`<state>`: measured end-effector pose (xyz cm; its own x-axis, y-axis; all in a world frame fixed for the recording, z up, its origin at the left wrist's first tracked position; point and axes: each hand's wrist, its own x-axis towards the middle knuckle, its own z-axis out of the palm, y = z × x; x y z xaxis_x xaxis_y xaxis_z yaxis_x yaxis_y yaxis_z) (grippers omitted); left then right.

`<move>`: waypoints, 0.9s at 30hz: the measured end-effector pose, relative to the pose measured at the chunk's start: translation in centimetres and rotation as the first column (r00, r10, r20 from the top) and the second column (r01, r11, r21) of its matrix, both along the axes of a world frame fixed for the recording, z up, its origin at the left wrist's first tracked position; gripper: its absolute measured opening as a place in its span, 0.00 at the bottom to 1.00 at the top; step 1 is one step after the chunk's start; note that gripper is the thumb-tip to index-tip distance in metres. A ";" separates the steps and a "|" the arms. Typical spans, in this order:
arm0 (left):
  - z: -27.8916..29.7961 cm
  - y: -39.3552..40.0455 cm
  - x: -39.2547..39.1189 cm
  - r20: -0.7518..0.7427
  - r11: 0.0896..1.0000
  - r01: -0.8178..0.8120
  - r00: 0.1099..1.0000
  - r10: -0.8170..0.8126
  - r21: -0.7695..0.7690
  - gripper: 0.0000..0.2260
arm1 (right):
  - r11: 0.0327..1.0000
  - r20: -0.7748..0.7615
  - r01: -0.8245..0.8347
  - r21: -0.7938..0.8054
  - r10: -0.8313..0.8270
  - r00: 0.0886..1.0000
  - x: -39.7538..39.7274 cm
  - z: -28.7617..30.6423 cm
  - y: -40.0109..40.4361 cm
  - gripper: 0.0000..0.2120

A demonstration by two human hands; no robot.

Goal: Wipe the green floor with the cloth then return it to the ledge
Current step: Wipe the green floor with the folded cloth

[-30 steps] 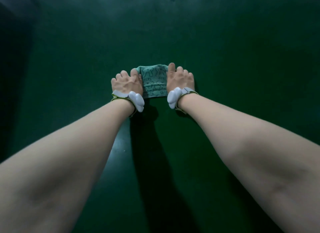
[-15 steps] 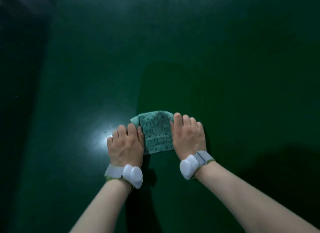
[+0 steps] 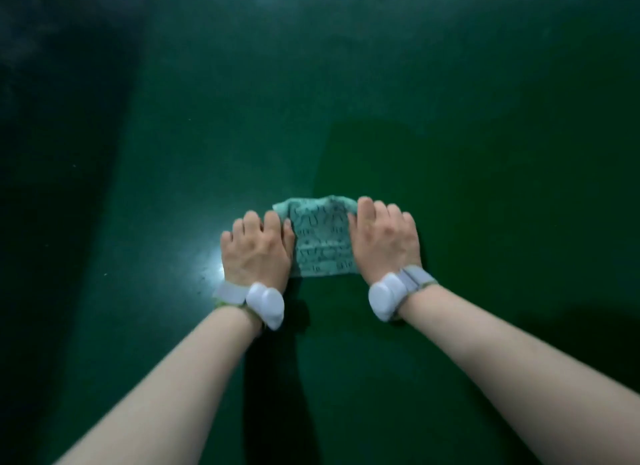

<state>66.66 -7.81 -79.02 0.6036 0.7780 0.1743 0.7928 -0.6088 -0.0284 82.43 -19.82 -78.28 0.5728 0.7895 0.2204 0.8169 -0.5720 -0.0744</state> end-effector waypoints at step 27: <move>-0.1 -0.3 -4.8 -0.031 0.989 -0.136 0.990 0.135 -0.063 0.17 | 0.999 -0.031 -0.046 0.029 0.047 0.998 -4.4 -0.6 2.0 0.09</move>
